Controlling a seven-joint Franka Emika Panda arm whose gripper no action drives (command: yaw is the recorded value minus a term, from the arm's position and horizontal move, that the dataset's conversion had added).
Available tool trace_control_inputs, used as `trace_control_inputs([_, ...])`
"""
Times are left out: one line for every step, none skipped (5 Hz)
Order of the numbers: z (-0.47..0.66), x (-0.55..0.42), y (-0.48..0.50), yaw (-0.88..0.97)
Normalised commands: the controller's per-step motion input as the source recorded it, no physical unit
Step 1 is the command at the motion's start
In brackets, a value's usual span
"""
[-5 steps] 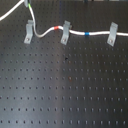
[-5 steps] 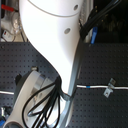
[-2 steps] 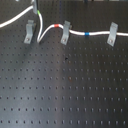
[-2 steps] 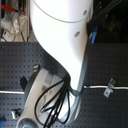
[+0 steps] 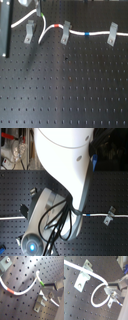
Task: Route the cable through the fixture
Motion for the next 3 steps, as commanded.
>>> trace_control_inputs([0.15,-0.265,-0.278,-0.61])
trace_control_inputs([0.16,-0.340,-0.206,-0.65])
trace_control_inputs([0.15,-0.338,-0.238,-0.64])
